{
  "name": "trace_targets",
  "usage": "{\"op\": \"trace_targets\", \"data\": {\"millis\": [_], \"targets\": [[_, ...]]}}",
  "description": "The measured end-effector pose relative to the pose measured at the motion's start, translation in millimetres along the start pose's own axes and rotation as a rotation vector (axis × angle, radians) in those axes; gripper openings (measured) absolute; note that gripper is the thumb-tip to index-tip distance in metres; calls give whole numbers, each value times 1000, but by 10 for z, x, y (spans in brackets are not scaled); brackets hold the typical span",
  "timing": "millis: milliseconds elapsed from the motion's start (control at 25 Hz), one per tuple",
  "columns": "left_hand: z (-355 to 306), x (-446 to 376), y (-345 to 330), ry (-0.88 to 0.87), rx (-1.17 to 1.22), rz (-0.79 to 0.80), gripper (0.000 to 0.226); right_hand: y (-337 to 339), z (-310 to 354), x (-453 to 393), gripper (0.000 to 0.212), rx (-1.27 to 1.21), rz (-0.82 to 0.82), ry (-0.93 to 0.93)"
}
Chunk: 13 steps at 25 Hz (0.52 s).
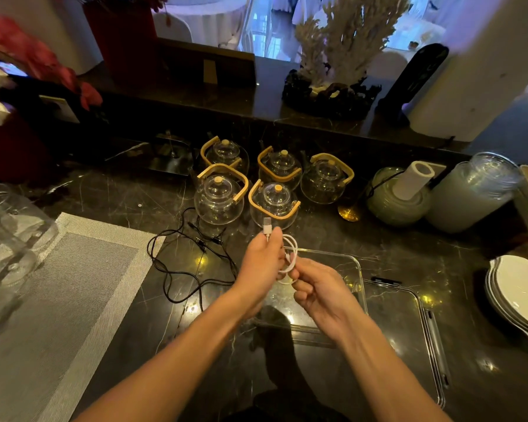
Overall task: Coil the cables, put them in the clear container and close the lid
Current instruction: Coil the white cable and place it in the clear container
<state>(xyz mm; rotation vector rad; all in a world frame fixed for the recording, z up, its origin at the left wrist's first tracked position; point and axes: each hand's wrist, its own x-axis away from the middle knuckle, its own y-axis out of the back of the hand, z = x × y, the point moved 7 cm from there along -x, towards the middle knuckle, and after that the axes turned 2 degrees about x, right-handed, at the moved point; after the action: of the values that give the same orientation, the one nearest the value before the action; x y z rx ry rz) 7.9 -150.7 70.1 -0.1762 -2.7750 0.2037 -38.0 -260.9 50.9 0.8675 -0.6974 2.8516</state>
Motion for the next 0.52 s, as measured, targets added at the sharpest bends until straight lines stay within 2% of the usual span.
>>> {"op": "trace_targets", "data": {"millis": [80,200,320,400,520], "targets": [[-32,8,41,-75,-186,-57,35,-6,48,-19,21,87,24,43],[-56,8,87,-134,-316,-112,34,-54,68,14,22,116,99,92],[63,-52,101,-50,-248,-59,37,-120,70,22,20,153,159,170],[145,-62,76,-9,-261,-2,37,-119,87,0,22,319,64,244],[176,-64,72,-74,-392,-19,34,-102,142,-23,11,534,-135,356]]}}
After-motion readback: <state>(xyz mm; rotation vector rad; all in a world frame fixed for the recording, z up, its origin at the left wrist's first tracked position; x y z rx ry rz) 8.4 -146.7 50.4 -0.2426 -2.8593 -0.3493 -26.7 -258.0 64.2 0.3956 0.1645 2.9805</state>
